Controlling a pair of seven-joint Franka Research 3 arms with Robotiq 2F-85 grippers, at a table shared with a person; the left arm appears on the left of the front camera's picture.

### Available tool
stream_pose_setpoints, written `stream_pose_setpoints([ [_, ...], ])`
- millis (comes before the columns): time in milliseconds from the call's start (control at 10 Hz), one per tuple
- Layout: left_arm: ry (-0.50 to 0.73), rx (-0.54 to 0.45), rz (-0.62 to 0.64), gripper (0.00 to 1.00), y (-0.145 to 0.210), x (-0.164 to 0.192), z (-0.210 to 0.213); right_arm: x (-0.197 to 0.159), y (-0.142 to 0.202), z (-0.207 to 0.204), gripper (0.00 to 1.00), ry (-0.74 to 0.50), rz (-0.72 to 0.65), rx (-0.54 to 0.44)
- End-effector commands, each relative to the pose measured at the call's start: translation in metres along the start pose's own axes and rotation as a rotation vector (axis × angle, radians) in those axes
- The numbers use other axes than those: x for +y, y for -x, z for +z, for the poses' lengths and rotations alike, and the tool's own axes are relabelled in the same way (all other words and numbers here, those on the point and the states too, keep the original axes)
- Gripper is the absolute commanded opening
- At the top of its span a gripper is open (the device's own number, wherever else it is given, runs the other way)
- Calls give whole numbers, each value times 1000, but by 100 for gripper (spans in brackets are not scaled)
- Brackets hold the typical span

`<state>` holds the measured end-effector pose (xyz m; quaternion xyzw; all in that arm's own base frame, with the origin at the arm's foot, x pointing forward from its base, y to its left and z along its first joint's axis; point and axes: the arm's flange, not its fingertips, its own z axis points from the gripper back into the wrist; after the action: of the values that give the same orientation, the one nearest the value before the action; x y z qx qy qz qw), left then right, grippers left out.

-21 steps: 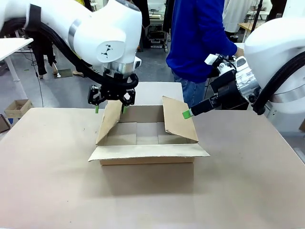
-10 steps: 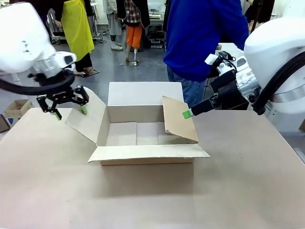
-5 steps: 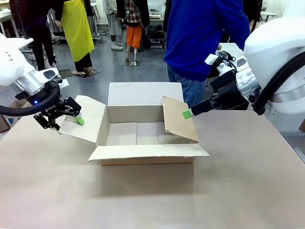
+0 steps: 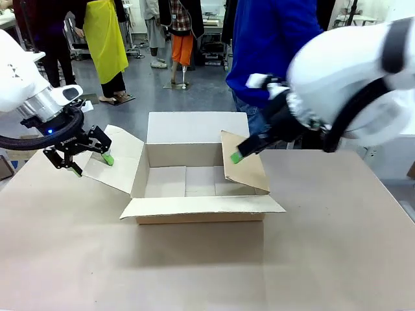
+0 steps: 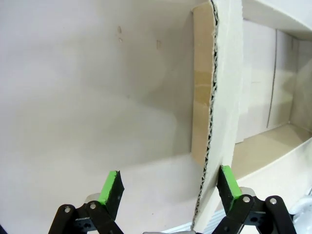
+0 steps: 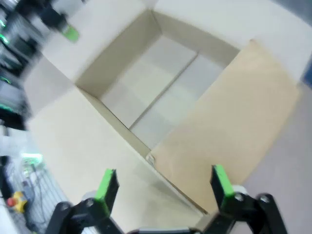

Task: Pack the gift set into the box.
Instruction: Place both hands on the side flaps of the Package Box and spread them outward.

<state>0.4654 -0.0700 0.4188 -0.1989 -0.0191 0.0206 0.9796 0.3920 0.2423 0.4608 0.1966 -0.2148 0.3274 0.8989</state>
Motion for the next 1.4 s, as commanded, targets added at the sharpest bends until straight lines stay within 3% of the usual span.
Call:
stream_pose_setpoints([
  [0,-14,-3,11,100,0,1,1,45,-86,3,100,146,-43,315],
  [200,-14,-3,11,100,0,1,1,68,-114,-18,100,335,-134,435],
  [500,-14,-3,11,100,0,1,1,84,-145,-54,100,547,-236,465],
  [800,-14,-3,11,100,0,1,1,66,-145,-110,100,754,-354,398],
  [1300,-14,-3,11,100,0,1,1,28,-117,-150,100,921,-367,444],
])
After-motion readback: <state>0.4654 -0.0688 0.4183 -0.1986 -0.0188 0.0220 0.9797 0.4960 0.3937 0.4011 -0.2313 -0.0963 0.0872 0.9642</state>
